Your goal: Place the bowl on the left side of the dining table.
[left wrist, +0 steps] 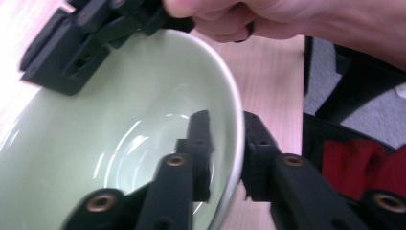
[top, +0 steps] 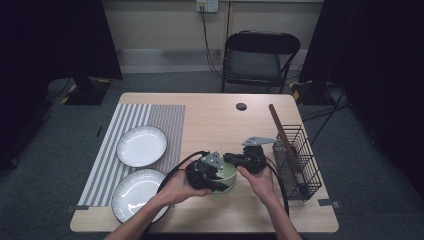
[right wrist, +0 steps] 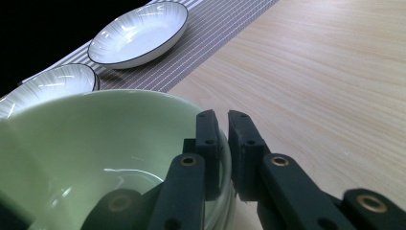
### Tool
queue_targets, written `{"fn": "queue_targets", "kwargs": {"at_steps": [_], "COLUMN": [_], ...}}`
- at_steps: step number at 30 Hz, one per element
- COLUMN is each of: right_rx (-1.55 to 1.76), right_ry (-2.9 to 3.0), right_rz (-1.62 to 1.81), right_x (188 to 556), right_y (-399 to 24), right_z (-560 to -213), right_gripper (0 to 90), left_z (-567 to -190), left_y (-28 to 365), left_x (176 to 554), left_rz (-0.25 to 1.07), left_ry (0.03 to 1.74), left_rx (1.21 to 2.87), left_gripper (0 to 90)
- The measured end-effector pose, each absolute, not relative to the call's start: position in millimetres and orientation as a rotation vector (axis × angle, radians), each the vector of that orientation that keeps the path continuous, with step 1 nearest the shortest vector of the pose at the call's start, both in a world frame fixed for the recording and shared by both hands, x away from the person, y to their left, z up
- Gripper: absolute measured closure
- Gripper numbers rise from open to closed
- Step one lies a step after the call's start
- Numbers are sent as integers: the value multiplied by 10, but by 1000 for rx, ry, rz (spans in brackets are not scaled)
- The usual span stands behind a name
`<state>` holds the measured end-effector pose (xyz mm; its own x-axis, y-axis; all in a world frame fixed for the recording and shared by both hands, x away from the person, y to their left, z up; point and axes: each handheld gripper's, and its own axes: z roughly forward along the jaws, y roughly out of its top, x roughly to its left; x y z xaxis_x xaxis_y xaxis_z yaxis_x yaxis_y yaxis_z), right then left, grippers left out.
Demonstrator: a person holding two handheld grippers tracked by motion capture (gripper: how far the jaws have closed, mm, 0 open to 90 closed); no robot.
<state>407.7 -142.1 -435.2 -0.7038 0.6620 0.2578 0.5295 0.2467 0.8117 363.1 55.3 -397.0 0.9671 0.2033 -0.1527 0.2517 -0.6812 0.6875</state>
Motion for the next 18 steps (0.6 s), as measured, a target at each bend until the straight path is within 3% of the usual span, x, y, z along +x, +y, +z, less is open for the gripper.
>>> {"fn": "queue_targets", "kwargs": {"at_steps": [10,18], "right_rx": [1131,1134], "right_ry": [2362,2313], "right_rz": [1439,1444], "right_x": [4074,4144], "right_y": [-1399,-1384], "right_z": [-4337,-4303], "right_gripper": [836,663], "left_z": [-3977,-3950], "left_y": [610,672], "left_x": [3662,3724], "left_rz": [-111,-177], "left_ry": [313,310], "left_rx": [2311,2281], "left_gripper": [836,837]}}
